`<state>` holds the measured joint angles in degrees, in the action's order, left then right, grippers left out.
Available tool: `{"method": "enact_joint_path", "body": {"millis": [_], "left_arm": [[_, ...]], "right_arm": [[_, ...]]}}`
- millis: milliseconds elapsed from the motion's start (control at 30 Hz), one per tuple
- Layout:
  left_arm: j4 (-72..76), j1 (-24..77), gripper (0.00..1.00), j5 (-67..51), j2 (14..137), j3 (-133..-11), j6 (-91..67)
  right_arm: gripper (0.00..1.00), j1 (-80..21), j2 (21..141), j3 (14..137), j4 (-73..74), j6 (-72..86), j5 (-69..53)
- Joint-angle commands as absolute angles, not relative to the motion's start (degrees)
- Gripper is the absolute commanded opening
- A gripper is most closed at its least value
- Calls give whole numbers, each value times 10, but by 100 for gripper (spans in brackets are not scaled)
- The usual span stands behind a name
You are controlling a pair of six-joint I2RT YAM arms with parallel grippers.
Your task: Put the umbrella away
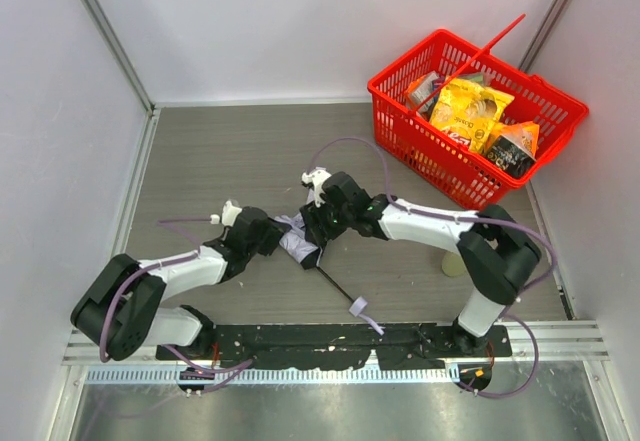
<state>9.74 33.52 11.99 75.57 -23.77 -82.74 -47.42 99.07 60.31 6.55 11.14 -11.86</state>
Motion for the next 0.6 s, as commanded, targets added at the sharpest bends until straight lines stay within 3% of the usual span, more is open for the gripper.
{"method": "enact_joint_path", "body": {"millis": [0,133,567], "left_arm": [[-35,336,0,112,762,-203,-813],[-36,337,0,105,760,-199,-822],[-73,336,0,91,751,-199,-860]], "right_arm": [[64,-509,890,585,65,52,42],[70,-565,849,545,-28,4,25],[73,-632,978,497,-239,-108,93]]}}
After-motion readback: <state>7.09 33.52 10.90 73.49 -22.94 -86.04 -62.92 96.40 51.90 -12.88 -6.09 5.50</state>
